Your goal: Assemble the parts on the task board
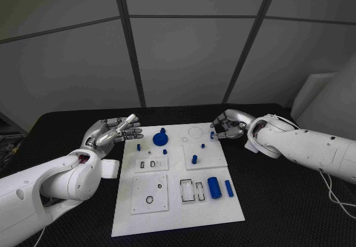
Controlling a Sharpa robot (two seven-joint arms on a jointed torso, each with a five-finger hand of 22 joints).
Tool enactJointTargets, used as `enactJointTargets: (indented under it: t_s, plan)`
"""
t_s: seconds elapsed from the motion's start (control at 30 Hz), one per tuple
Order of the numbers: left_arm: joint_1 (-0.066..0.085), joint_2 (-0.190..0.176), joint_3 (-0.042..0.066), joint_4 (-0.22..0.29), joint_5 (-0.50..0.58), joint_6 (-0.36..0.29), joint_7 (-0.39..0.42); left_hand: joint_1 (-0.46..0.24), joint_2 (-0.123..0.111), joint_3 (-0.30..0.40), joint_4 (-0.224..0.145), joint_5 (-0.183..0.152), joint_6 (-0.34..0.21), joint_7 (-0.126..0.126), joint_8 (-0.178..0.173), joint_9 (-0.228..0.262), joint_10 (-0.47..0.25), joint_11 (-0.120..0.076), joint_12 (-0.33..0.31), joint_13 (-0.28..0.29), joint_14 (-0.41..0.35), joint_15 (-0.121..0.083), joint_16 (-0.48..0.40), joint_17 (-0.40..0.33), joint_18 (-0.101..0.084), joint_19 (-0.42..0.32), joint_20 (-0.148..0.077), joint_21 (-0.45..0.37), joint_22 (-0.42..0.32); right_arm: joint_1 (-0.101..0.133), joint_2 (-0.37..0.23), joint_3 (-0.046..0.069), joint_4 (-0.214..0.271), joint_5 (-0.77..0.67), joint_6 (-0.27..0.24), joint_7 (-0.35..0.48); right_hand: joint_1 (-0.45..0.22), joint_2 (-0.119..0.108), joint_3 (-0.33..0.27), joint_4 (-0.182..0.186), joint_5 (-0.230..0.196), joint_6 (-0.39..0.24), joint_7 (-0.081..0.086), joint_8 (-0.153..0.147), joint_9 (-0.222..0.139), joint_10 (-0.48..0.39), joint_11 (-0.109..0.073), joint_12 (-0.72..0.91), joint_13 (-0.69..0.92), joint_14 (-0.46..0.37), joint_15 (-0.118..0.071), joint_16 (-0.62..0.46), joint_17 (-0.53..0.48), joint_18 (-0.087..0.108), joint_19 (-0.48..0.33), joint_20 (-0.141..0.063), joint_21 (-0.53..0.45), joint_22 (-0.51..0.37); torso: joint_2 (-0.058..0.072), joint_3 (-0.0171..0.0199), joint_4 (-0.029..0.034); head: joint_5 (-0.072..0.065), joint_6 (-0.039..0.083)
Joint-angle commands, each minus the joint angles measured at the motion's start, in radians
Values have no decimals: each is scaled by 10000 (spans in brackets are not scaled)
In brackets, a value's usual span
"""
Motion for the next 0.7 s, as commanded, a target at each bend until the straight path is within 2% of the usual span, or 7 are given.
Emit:
enactJointTargets:
  t_s: [0.03,0.2,0.4,0.7]
  plan:
    - [5,21,9,3,-28,133,17,4,84,-40,7,-53,26,-8,-62,-16,-68,-22,-61,-9,-29,10,-38,17,509,36,39,-36,-16,-23,31,4,-55,70,193,60,-45,-6,-120,2,48,-103,54,-99,-19,-63,60,-70,-36,926,3,-42,2078,-50,-46,15,-50,38,-13,5,9,3,-9]
    - [-7,32,9,-4,-28,133,17,4,84,-40,7,-53,26,-8,-62,-16,-68,-22,-61,-9,-29,10,-38,17,509,36,39,-36,-16,-56,75,4,-109,71,230,61,-40,0,-168,9,50,-145,67,-122,-22,-72,72,-79,-44,926,13,-42,2079,-48,-52,25,-56,29,-16,-13,26,12,-32]
    - [-20,39,9,-14,-28,125,15,10,84,-46,-1,-52,25,-9,-61,-15,-71,-23,-60,-8,-26,10,-46,21,510,36,40,-39,-19,-80,141,4,-175,79,258,69,-30,15,-185,12,54,-160,70,-129,-23,-64,77,-66,-31,929,18,-38,2090,-50,-46,29,-52,37,-11,0,7,33,-34]
    - [-28,45,9,-13,-28,128,10,10,84,-46,-1,-52,25,-9,-61,-15,-71,-23,-60,-8,-26,10,-46,21,510,36,40,-39,-19,-105,289,5,-386,83,322,62,92,238,-219,-1,55,59,43,1,31,-25,57,-4,28,934,14,-30,2111,-52,-29,41,-46,60,-12,-10,16,27,-59]
